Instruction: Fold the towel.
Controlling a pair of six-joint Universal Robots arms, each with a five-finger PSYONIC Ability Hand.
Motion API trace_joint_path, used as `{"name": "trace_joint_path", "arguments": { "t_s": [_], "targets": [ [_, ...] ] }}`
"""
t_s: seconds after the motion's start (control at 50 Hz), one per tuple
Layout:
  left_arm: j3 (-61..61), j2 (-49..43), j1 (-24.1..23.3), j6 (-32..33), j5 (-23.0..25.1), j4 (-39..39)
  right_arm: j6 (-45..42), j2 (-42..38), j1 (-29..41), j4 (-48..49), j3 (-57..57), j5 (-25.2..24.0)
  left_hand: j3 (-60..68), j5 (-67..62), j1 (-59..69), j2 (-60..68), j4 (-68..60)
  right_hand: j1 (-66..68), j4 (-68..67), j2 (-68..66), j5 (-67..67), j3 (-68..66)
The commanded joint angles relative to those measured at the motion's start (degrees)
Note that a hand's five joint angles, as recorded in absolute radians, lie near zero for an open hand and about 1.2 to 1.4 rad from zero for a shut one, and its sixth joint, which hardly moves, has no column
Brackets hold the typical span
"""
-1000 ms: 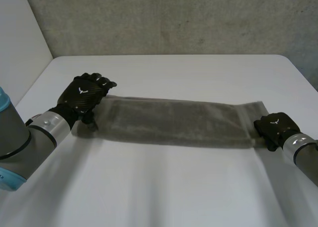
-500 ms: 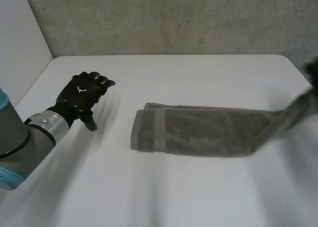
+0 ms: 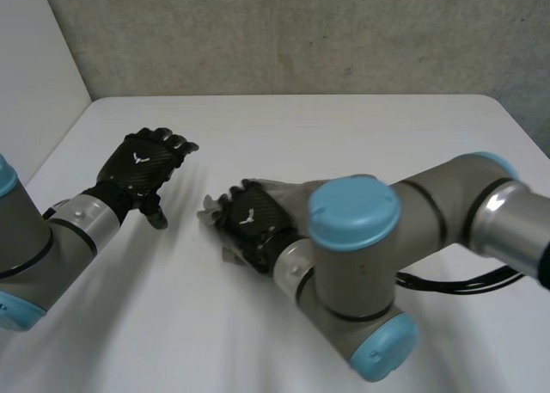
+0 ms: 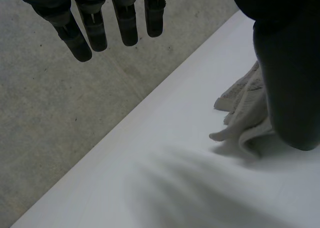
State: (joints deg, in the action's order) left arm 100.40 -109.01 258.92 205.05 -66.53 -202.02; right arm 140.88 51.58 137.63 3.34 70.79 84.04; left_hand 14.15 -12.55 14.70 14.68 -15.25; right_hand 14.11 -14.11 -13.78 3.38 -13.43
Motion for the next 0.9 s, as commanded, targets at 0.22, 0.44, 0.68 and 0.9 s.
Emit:
{"name": "trace_joint_path", "arguments": {
  "t_s": [0.22,0.44,0.68,0.9],
  "targets": [
    [1.99,-0.15,-1.48,0.09,0.09,-1.01,0.54,18.73,-20.71,1.92,27.01,-5.37,-3.93,12.33,-4.49,-4.46,5.04,-4.11,4.11,3.78,-3.38,3.43],
    [3.3,0.37,-7.72,0.17,0.0,-0.92,0.36,15.66,-25.74,12.21,32.22,-7.67,-2.92,11.32,-3.48,-3.45,4.03,11.2,-11.2,-11.53,11.93,-11.88],
    [4.19,0.73,-8.17,0.26,0.09,-1.09,0.62,15.83,-30.22,12.66,32.04,-6.61,-3.59,12.0,-4.15,-4.13,4.7,65.89,-65.89,-66.22,66.62,-66.57],
    [5.15,0.81,-8.78,0.26,-0.09,-0.22,0.97,15.83,-30.23,12.3,33.1,-6.61,4.98,3.42,4.43,4.45,-3.88,44.92,-44.92,-45.25,45.65,-45.6]
  ]
}}
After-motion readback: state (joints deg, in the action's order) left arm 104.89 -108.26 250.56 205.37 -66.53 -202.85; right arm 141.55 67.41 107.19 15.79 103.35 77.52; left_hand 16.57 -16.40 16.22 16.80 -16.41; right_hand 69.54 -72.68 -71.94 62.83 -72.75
